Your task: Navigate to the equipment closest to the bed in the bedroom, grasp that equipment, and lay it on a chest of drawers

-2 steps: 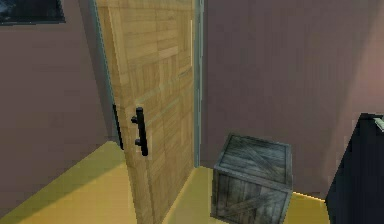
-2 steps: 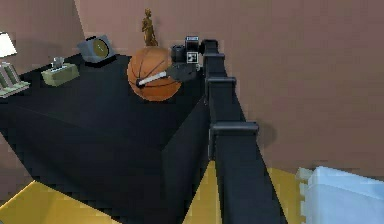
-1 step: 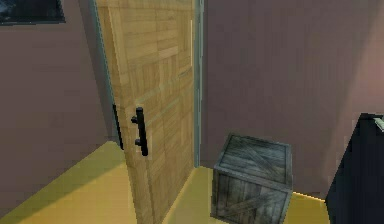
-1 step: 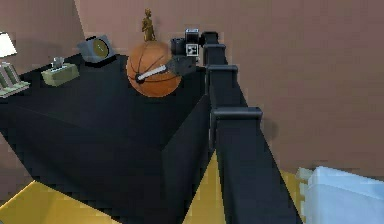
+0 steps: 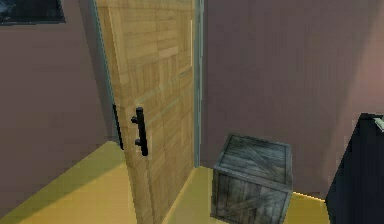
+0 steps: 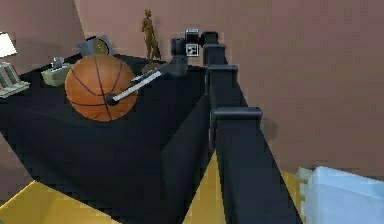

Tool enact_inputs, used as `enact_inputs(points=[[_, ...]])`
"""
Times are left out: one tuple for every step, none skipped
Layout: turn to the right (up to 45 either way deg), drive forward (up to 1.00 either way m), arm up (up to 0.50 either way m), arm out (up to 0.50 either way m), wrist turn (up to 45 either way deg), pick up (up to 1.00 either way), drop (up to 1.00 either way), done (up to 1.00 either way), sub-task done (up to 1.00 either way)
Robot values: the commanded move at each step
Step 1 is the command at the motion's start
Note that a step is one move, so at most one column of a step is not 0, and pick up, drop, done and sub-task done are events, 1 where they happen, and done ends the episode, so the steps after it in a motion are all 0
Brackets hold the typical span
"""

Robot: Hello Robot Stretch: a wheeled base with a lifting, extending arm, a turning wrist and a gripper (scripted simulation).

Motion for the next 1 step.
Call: enact_inputs(points=[[0.0,0.0,0.0,0.0,-45.0,0.0,0.0,0.0,0.0]])
